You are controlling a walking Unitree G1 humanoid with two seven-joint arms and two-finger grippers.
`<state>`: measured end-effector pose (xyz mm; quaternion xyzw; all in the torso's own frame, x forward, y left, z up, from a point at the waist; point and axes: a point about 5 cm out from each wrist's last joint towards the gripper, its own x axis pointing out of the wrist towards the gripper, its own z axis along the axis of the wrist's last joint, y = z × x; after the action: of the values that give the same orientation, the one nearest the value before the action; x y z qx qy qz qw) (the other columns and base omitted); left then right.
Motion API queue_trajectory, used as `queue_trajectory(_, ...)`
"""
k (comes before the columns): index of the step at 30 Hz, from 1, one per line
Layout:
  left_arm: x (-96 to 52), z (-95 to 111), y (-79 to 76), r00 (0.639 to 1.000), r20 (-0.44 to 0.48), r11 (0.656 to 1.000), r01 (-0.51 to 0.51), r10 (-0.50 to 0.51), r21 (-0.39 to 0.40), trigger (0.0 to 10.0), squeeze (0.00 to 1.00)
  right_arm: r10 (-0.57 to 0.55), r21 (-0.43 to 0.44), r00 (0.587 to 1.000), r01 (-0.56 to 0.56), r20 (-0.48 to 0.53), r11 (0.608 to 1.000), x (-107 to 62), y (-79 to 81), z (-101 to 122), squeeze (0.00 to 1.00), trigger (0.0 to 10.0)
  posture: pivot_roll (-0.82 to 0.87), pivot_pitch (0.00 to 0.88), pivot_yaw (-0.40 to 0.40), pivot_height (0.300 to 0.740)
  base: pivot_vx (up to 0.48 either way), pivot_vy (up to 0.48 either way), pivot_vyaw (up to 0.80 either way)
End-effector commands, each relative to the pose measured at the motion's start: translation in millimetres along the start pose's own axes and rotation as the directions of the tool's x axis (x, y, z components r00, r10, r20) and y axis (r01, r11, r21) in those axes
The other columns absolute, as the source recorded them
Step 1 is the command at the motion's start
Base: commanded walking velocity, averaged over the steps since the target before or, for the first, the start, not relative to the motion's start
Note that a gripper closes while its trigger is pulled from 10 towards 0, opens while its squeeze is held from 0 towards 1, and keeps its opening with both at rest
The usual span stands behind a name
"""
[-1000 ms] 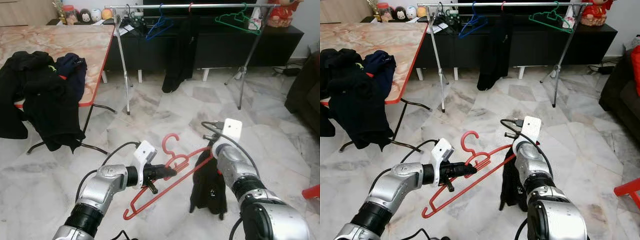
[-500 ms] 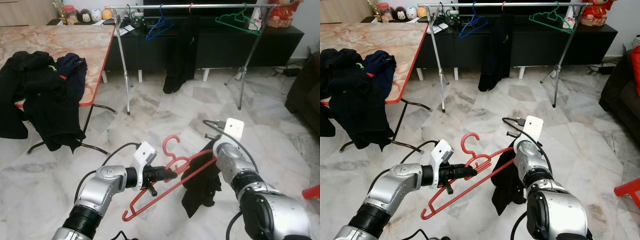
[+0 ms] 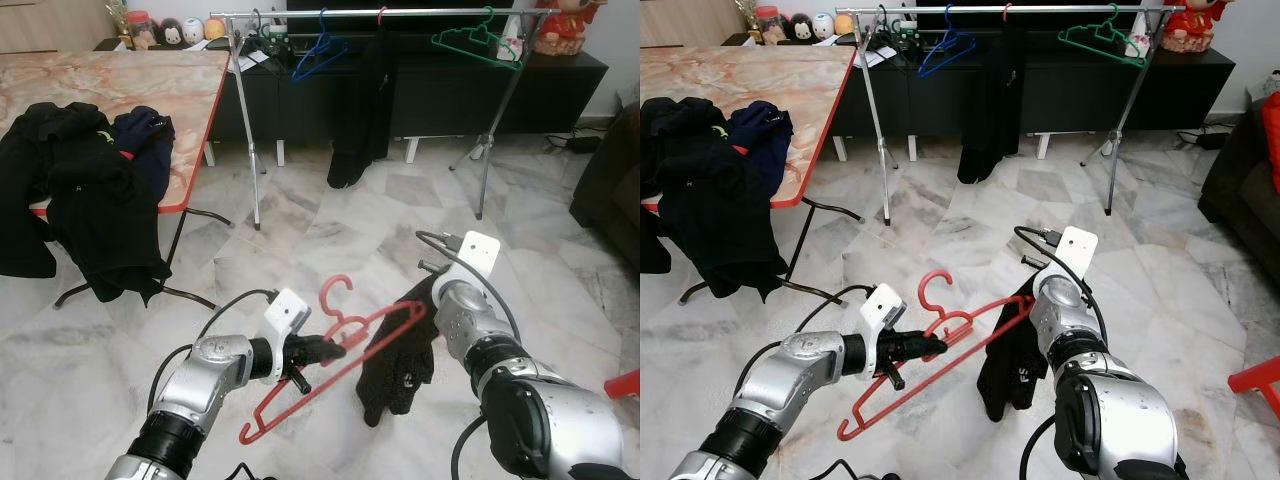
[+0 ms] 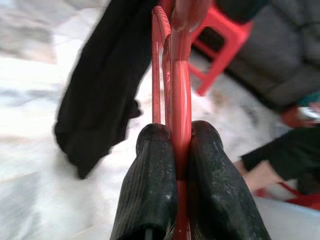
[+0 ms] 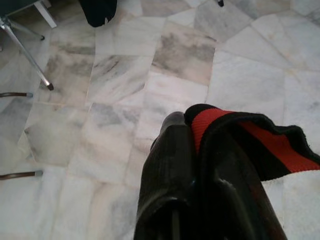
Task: Hang hanger
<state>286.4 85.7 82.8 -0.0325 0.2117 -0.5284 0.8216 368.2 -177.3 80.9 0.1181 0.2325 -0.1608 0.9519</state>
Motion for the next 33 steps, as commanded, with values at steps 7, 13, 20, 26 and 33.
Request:
queue_trajectory(7,7.0,11.3,-14.0,0.988,-0.002,0.988,0.155,-0.155,-0.001,10.0,0.0,0.055,-0.053,0.998,-0.055,-0.006,0.997,-2.3,15.3,-0.6,0.0,10.0,-0.01,0.016,-0.034,0.74,0.0,0.0,0.0)
queue_trajectory(13,13.4,8.2,5.4,0.999,-0.03,0.999,-0.035,0.036,0.021,10.0,0.0,0.079,-0.048,0.997,-0.078,0.023,0.996,-3.1,22.6,9.4,0.0,10.0,-0.01,0.017,-0.034,0.74,0.0,0.0,0.0)
queue_trajectory(20,11.6,12.0,24.9,0.975,0.017,0.975,-0.22,0.22,-0.01,10.0,0.0,0.092,-0.064,0.995,-0.089,0.035,0.994,-3.4,23.8,10.7,0.0,10.0,-0.02,0.02,-0.031,0.74,0.0,0.0,0.0)
queue_trajectory(26,12.6,12.4,30.1,0.963,0.044,0.964,-0.266,0.267,-0.024,10.0,0.0,0.097,-0.08,0.995,-0.095,0.019,0.992,-3.3,22.2,4.7,0.0,10.0,-0.02,0.018,-0.027,0.74,0.0,0.0,0.0)
queue_trajectory(33,14.5,12.4,31.9,0.96,0.051,0.961,-0.275,0.276,-0.029,10.0,0.0,0.187,-0.189,0.982,-0.184,-0.004,0.965,-5.0,29.9,0.7,0.0,10.0,-0.02,0.017,-0.027,0.74,0.0,0.0,0.0)
